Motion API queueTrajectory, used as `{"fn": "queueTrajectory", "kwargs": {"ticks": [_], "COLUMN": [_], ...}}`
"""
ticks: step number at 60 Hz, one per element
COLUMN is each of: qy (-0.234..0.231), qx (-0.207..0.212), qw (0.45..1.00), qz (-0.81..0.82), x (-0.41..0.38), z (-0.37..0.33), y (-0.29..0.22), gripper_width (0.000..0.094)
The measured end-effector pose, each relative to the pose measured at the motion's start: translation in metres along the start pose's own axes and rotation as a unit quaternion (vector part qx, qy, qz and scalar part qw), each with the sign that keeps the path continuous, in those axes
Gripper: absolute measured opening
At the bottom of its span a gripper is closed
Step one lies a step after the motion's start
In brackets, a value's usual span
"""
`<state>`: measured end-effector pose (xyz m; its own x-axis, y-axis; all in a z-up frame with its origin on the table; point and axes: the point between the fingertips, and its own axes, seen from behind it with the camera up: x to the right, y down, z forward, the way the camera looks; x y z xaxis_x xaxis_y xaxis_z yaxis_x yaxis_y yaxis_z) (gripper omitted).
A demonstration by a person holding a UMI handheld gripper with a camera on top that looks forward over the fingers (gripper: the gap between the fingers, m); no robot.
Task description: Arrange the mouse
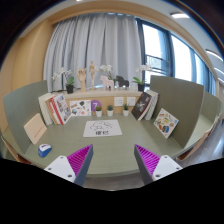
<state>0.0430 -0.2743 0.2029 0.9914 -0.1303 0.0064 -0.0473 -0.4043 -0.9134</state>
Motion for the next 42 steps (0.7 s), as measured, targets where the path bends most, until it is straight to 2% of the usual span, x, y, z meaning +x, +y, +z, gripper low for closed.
{"fn": "queueTrajectory", "kwargs": {"ticks": [10, 25, 42], "qy": [-0.039, -0.1, -0.131], "qx": [-0.05, -0.121, -0.158], "qw": [0.998, 0.987, 0.978], "qz": [-0.008, -0.025, -0.033], "x": [-0.047, -0.209, -0.35], "z": [0.001, 0.028, 0.078], "y": [0.052, 0.14, 0.17], "gripper_width": [0.0827, 0.0827, 0.0824]}}
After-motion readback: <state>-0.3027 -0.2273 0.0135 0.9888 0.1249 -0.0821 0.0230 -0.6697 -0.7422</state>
